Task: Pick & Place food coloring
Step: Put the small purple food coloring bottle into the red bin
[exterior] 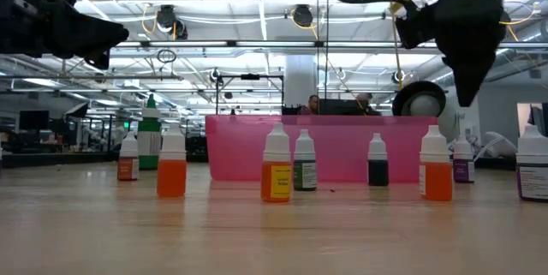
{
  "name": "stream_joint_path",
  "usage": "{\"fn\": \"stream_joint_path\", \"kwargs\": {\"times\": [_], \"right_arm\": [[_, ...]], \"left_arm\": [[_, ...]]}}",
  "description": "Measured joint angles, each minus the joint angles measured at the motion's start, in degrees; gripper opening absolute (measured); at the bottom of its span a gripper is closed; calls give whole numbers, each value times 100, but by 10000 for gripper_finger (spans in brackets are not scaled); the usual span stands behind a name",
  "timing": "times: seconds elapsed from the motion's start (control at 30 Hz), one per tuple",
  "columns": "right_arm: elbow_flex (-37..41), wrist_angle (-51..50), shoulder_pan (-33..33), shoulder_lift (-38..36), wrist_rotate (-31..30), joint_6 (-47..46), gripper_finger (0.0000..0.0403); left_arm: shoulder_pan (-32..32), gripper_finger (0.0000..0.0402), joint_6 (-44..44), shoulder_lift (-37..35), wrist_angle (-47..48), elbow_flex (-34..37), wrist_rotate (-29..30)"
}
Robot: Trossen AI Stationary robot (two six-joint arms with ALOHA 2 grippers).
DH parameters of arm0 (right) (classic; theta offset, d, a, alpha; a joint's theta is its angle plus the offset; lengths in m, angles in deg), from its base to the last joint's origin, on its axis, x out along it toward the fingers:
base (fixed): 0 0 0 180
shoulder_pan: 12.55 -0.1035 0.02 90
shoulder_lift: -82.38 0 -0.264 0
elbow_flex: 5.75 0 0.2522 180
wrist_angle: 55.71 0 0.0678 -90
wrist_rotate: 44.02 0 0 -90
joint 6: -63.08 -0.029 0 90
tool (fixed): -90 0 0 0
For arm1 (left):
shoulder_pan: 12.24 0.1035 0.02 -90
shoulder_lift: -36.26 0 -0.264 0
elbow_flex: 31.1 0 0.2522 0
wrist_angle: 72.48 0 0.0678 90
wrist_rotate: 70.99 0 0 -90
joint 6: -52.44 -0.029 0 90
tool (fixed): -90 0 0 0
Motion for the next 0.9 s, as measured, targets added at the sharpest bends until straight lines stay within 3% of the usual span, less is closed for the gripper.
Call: {"fn": "stream_joint_path", "kwargs": {"times": [0.43,0.9], "right_arm": [[492,1483,-579,61,-32,265,164],[1025,2386,-627,63,-20,492,166]], "left_arm": [[-1,61,0,0,0,0,-1],[-2,61,0,0,1,0,0]]}}
